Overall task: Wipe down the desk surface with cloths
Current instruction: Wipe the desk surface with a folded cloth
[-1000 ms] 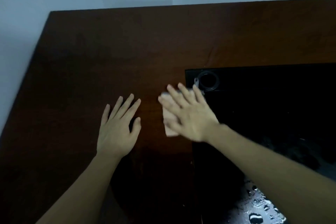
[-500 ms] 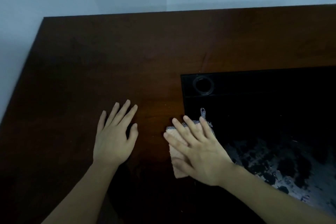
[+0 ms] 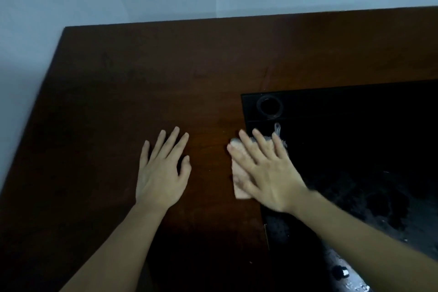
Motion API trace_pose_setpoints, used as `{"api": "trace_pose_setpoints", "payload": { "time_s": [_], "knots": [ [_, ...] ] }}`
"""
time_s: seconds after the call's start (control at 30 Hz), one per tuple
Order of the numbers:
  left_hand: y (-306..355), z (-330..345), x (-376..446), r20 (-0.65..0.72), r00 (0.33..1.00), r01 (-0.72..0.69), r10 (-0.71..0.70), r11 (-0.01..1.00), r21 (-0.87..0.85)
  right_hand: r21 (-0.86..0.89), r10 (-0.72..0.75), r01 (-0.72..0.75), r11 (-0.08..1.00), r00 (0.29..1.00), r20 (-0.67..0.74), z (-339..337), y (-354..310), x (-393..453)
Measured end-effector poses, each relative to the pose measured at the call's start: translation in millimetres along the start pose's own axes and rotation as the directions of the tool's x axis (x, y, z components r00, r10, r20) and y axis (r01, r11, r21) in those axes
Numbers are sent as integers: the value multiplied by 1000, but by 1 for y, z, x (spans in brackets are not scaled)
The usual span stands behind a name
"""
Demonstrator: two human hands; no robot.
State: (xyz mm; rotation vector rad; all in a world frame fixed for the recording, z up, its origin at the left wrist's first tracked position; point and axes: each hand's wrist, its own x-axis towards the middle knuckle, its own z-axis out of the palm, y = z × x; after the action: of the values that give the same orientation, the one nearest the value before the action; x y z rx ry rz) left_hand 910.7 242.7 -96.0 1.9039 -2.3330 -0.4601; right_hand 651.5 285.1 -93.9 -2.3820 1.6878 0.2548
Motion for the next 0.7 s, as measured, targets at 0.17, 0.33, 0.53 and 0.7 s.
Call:
{"api": "trace_pose_setpoints", "payload": {
  "time_s": [0.17, 0.33, 0.53, 0.7],
  "knots": [
    [9, -13, 0, 2, 1000, 24, -24, 999, 30, 28, -127, 126, 992, 991, 38, -1, 16, -19],
    [56, -5, 8, -40, 998, 41, -43, 998, -40, -35, -6, 6, 999, 1000, -16, -17, 61, 38],
    [90, 32, 7, -40, 999, 23, -23, 1000, -18, -43, -133, 131, 990, 991, -33, -2, 55, -7],
    [86, 40, 10, -98, 995, 20, -18, 1000, 19, -26, -223, 223, 975, 975, 10, 10, 59, -46]
  ]
}}
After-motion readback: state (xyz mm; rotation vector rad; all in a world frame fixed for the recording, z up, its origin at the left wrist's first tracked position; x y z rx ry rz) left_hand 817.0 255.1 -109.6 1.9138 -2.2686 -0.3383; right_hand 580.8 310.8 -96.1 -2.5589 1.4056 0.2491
